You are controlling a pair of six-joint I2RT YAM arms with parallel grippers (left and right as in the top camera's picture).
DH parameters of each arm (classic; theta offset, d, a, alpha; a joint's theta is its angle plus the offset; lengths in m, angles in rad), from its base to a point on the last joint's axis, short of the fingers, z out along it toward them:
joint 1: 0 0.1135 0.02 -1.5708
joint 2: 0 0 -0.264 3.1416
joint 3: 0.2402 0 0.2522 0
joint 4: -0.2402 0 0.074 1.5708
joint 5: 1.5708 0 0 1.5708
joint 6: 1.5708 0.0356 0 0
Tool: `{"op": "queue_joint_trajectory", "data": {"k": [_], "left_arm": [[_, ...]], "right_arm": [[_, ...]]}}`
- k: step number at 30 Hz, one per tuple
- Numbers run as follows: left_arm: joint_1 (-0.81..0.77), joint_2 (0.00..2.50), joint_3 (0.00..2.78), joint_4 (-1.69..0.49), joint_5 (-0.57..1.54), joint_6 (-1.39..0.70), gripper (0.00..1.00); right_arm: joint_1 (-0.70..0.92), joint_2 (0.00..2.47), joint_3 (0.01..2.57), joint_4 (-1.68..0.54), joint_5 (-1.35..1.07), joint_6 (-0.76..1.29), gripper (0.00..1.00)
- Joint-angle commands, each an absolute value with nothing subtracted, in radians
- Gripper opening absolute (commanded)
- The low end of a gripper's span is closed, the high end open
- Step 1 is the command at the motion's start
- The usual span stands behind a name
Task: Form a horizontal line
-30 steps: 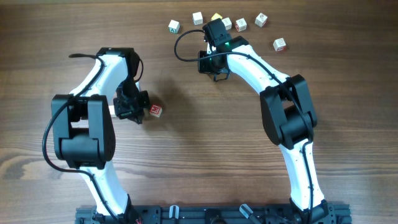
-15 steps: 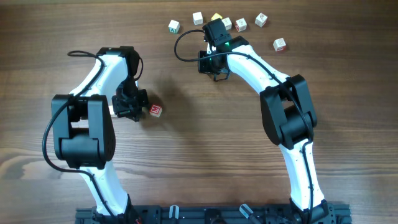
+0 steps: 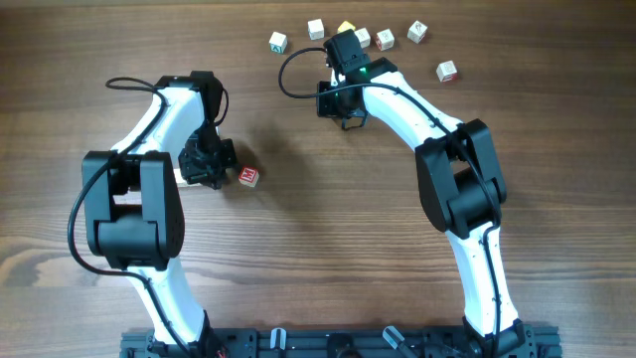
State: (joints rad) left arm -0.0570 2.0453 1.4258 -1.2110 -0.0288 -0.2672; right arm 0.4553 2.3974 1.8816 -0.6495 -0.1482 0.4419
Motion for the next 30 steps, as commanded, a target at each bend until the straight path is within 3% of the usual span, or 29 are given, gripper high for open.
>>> {"op": "queue_joint_trajectory", "data": {"k": [1, 13, 15, 20, 23, 25, 28, 30], "left_arm": [[-0.054, 2.055, 1.425, -1.217, -0.018, -0.276, 0.04], [-0.004, 1.867, 1.493, -1.160, 0.030, -0.277, 0.04], [0.076, 1.847, 1.493, -1.136, 0.020, -0.298, 0.04], [0.286, 1.846, 1.492, -1.113, 0.025, -0.334, 0.04], [0.364, 1.846, 1.486, -1.098, 0.025, -0.334, 0.04], [0.406, 1.846, 1.471, -1.094, 0.024, -0.334, 0.04], [0.447, 1.846, 1.415, -1.081, 0.020, -0.353, 0.04], [0.469, 1.846, 1.354, -1.045, 0.017, -0.356, 0.04]], "right_arm": [[0.458, 2.433, 1.839, -0.671, -0.100, 0.444, 0.05], [0.458, 2.433, 1.839, -0.676, -0.100, 0.443, 0.05], [0.458, 2.433, 1.839, -0.707, -0.107, 0.395, 0.20], [0.458, 2.433, 1.839, -0.832, -0.230, 0.367, 0.26], [0.458, 2.433, 1.839, -0.868, -0.264, 0.367, 0.43], [0.458, 2.433, 1.839, -0.879, -0.295, 0.370, 0.49], [0.458, 2.433, 1.839, -0.879, -0.357, 0.371, 0.48], [0.458, 2.433, 1.839, -0.879, -0.400, 0.370, 0.38]]}}
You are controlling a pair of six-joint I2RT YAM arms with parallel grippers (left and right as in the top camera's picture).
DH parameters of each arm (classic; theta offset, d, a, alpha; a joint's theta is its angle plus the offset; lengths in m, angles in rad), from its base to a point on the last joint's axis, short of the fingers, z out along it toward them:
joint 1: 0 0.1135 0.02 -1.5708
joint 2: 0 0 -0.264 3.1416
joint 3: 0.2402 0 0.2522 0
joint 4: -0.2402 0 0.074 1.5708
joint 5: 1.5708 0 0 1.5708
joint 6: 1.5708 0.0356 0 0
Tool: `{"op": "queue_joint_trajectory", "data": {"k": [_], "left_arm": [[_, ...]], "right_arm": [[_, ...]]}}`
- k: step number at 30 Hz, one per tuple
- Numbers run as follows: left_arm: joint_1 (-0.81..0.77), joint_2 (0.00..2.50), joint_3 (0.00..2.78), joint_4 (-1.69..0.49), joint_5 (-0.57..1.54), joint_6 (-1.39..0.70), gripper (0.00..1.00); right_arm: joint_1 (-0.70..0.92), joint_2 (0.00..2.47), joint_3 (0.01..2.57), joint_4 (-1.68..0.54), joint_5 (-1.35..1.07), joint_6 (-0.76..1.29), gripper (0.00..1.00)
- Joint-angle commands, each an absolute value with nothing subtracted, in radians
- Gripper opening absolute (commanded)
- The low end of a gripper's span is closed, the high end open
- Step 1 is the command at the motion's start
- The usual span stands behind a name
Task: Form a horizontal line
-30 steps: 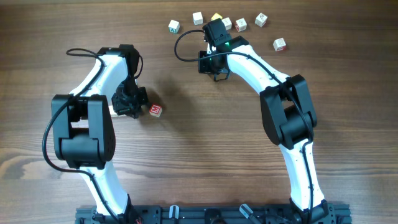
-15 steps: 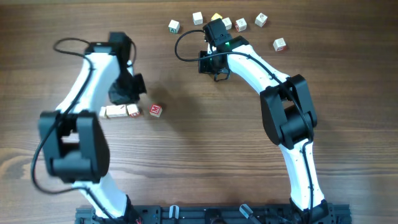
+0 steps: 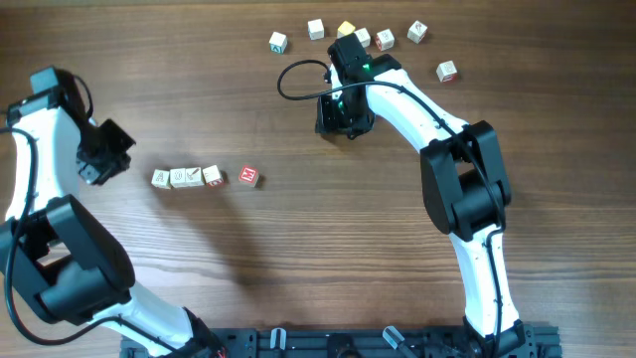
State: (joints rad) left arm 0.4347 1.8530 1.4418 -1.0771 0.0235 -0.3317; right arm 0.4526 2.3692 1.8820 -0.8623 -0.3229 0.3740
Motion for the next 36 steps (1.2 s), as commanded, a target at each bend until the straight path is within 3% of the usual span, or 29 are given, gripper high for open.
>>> {"op": "queue_joint_trajectory", "data": {"k": [1, 5, 10, 13, 22, 36], "left_arm": [[0.480, 1.846, 1.318, -1.013, 0.017, -0.356, 0.04], [0.503, 1.846, 1.186, -0.852, 0.017, -0.356, 0.04], [0.504, 1.846, 1.129, -0.765, 0.017, -0.356, 0.04], [0.504, 1.846, 1.129, -0.743, 0.018, -0.356, 0.04], [0.504, 1.846, 1.129, -0.728, 0.104, -0.356, 0.04], [0.504, 1.846, 1.129, -0.764, 0.139, -0.356, 0.04]], "right_arm": [[0.458, 2.433, 1.839, -0.879, -0.413, 0.371, 0.30], [0.470, 2.433, 1.839, -0.883, -0.451, 0.408, 0.04], [0.514, 2.433, 1.839, -0.955, -0.468, 0.528, 0.04], [0.566, 2.433, 1.839, -0.982, -0.604, 0.530, 0.04], [0.707, 2.433, 1.839, -0.925, -0.623, 0.531, 0.04], [0.715, 2.433, 1.839, -0.755, -0.571, 0.522, 0.04]]}}
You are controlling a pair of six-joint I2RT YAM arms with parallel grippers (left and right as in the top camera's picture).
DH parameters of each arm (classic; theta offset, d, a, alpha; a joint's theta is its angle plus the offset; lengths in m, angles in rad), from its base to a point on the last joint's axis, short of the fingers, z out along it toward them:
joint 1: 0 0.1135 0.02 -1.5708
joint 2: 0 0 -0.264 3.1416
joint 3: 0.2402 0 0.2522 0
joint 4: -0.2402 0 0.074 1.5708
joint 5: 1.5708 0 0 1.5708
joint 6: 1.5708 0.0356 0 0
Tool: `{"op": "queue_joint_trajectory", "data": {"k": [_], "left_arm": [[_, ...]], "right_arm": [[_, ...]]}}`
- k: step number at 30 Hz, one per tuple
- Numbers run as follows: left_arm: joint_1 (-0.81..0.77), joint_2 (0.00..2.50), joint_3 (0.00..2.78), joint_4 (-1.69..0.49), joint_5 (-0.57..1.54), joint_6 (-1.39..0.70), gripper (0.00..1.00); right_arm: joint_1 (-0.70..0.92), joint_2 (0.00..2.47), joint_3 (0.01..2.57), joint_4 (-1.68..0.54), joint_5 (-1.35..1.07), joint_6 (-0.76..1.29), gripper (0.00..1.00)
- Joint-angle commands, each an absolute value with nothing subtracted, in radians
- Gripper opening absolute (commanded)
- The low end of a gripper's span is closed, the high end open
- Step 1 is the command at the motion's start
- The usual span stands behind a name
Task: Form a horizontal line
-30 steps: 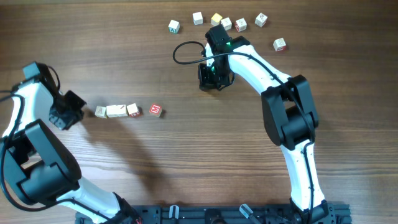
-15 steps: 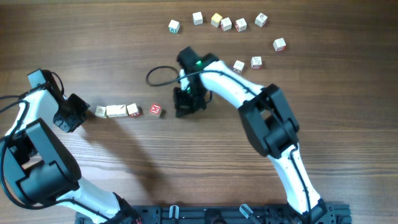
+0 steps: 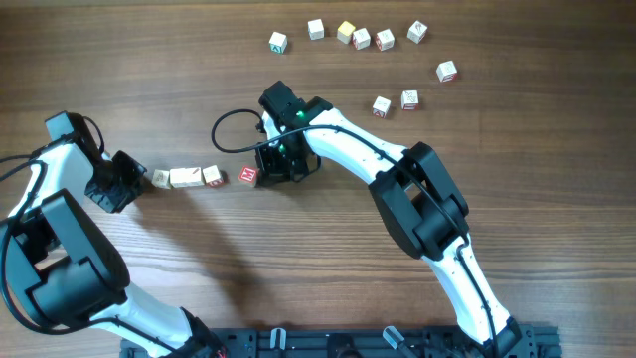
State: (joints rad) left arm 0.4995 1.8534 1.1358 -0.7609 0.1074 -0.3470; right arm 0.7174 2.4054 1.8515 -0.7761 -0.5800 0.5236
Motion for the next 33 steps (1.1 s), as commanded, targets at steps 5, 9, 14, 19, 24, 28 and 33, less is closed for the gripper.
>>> {"op": "queue_joint_trajectory", "data": {"k": [5, 9, 14, 19, 24, 28, 33], "left_arm": [[0.504, 1.846, 1.129, -0.776, 0.139, -0.356, 0.04], [0.503, 1.846, 1.129, -0.779, 0.162, -0.356, 0.04], [0.501, 1.846, 1.129, -0.783, 0.187, -0.356, 0.04], [0.501, 1.846, 1.129, -0.783, 0.187, -0.356, 0.04], [0.501, 1.846, 1.129, -0.689, 0.174, -0.371, 0.04], [0.501, 1.846, 1.129, -0.645, 0.175, -0.426, 0.04], [0.501, 1.846, 1.129, -0.669, 0.179, -0.428, 0.04]], "right_arm": [[0.715, 2.433, 1.839, -0.694, -0.656, 0.497, 0.04], [0.715, 2.433, 1.839, -0.691, -0.656, 0.497, 0.04], [0.715, 2.433, 1.839, -0.684, -0.656, 0.497, 0.04], [0.715, 2.433, 1.839, -0.684, -0.656, 0.497, 0.04], [0.715, 2.433, 1.839, -0.685, -0.656, 0.498, 0.04], [0.715, 2.433, 1.839, -0.685, -0.656, 0.498, 0.04], [0.715, 2.433, 1.839, -0.685, -0.656, 0.498, 0.04]]}}
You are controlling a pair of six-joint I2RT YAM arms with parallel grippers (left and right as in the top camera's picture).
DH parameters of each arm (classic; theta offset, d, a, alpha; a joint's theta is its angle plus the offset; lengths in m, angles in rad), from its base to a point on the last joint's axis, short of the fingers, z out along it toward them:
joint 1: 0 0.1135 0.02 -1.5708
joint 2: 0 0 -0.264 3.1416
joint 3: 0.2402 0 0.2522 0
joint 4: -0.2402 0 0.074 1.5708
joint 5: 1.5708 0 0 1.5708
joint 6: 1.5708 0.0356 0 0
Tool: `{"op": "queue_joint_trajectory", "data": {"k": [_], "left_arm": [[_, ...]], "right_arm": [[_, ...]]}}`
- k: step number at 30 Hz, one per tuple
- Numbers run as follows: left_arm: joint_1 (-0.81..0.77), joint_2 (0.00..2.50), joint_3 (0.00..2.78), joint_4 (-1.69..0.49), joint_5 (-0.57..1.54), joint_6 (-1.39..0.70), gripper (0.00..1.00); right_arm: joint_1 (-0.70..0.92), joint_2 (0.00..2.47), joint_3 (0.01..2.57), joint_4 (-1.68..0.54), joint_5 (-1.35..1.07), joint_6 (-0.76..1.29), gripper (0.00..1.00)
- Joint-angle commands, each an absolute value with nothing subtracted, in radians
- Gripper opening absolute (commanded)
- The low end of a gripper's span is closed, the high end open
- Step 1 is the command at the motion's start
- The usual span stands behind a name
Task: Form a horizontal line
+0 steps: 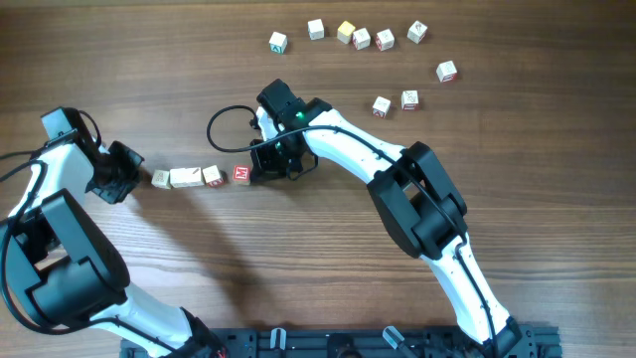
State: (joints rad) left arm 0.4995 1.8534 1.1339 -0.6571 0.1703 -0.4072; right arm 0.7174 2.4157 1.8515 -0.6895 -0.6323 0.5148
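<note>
A row of three pale letter blocks [185, 177] lies left of centre, with a red M block [241, 175] just off its right end across a small gap. My right gripper [266, 166] is down at the M block's right side, its fingers hidden under its own head, so anything in them is hidden too. My left gripper [132, 171] sits just left of the row's first block [160, 178] and looks open with nothing in it.
Several loose letter blocks lie along the far edge, among them a yellow one [345, 32] and a white one [277, 42]. Two more blocks [382, 105] lie right of centre, beside the right arm. A black cable loops by the right wrist.
The red M block sits slightly further left, closer to the row. My right gripper has shifted a little left with it. My left gripper has drawn back a little from the row's left end.
My left gripper was over the row beside the M block while the right was down near the far blocks. Then the left was far off to the left, showing three blocks in line. Later the right was beside the M block and the left at the row's end.
</note>
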Motion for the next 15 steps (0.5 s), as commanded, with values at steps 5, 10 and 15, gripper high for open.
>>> {"op": "queue_joint_trajectory", "data": {"k": [5, 10, 15], "left_arm": [[0.501, 1.846, 1.129, -0.670, 0.247, -0.428, 0.04], [0.501, 1.846, 1.129, -0.695, 0.280, -0.428, 0.04], [0.501, 1.846, 1.129, -0.710, 0.281, -0.428, 0.04]], "right_arm": [[0.715, 2.433, 1.839, -0.685, -0.656, 0.499, 0.04], [0.715, 2.433, 1.839, -0.685, -0.656, 0.500, 0.04], [0.715, 2.433, 1.839, -0.685, -0.656, 0.501, 0.04]]}}
